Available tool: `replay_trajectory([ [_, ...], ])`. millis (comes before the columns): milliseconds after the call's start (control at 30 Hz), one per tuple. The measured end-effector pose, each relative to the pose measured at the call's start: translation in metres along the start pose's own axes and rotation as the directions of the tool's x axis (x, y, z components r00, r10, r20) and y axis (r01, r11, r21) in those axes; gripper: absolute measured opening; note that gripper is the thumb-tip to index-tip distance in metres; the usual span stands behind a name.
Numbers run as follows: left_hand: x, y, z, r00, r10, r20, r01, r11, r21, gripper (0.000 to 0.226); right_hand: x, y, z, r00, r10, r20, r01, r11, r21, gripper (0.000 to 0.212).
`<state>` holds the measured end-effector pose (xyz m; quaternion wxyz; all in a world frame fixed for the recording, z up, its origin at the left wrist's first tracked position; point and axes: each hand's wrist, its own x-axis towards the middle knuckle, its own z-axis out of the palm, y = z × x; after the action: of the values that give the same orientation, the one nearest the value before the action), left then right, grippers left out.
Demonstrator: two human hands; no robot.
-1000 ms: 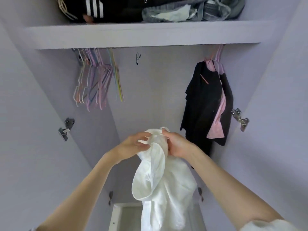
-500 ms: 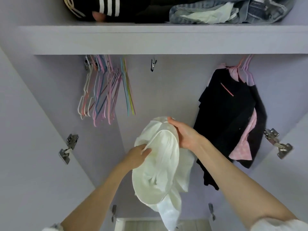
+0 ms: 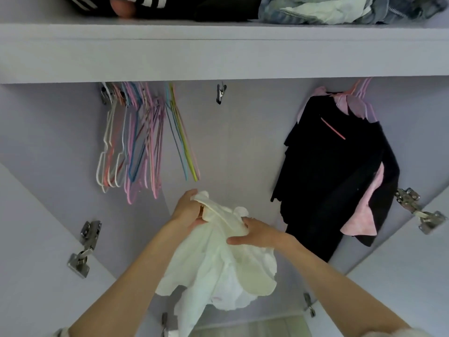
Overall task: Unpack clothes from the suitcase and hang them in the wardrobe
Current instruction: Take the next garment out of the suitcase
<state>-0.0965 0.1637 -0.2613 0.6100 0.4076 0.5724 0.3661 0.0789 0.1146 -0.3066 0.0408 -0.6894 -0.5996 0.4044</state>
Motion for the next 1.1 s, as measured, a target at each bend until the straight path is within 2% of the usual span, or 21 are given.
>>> replay_trajectory([
  [67,0.004,0.002,-0.003,0.999,0.017,-0.034,-0.016,1.000,0.016,0.036,0.005,-0.002,-0.005,0.994,0.005,0.106,-0.007,1.000,0.022,0.082],
  [100,0.004,0.003,-0.005,0.999,0.020,-0.049,-0.019,0.999,0.030,0.033,0.008,-0.005,-0.009,0.995,-0.010,0.095,0.004,0.998,0.062,0.076],
  [233,0.007,0.010,-0.020,0.993,-0.001,-0.115,0.008,0.998,0.067,0.031,0.031,-0.039,-0.048,0.977,-0.114,-0.180,0.147,0.972,0.182,0.037],
  [367,0.002,0.021,-0.033,0.987,-0.001,-0.161,0.018,0.995,0.100,0.030,0.045,-0.103,-0.078,0.940,-0.163,-0.301,0.295,0.832,0.470,0.030],
  [400,0.001,0.023,-0.035,0.988,0.003,-0.153,0.014,0.994,0.109,0.029,0.047,-0.119,-0.083,0.932,-0.169,-0.322,0.320,0.800,0.508,0.030],
  [467,-0.002,0.025,-0.040,0.989,0.014,-0.145,0.004,0.992,0.126,0.028,0.052,-0.150,-0.088,0.915,-0.213,-0.342,0.362,0.806,0.468,0.032],
  [567,-0.005,0.029,-0.050,0.990,0.013,-0.143,0.008,0.989,0.145,0.028,0.061,-0.181,-0.094,0.924,-0.154,-0.349,0.306,0.846,0.438,0.043],
  [700,-0.008,0.030,-0.062,0.989,0.020,-0.148,0.006,0.985,0.172,0.029,0.074,-0.191,-0.098,0.956,-0.033,-0.293,0.219,0.747,0.628,0.027],
  [767,-0.009,0.032,-0.066,0.989,0.029,-0.142,-0.003,0.983,0.184,0.029,0.077,-0.188,-0.100,0.950,-0.020,-0.313,0.227,0.731,0.644,0.026],
  [867,-0.009,0.034,-0.068,0.991,0.032,-0.129,-0.006,0.980,0.199,0.029,0.073,-0.186,-0.108,0.965,-0.064,-0.255,0.240,0.613,0.753,0.025],
  [967,-0.007,0.035,-0.064,0.993,0.029,-0.112,-0.004,0.976,0.217,0.030,0.067,-0.191,-0.111,0.975,-0.136,-0.176,0.222,0.660,0.717,0.024],
  [1100,-0.007,0.034,-0.062,0.996,0.022,-0.081,-0.003,0.975,0.221,0.028,0.073,-0.198,-0.102,0.970,-0.098,-0.222,0.226,0.699,0.678,0.012],
])
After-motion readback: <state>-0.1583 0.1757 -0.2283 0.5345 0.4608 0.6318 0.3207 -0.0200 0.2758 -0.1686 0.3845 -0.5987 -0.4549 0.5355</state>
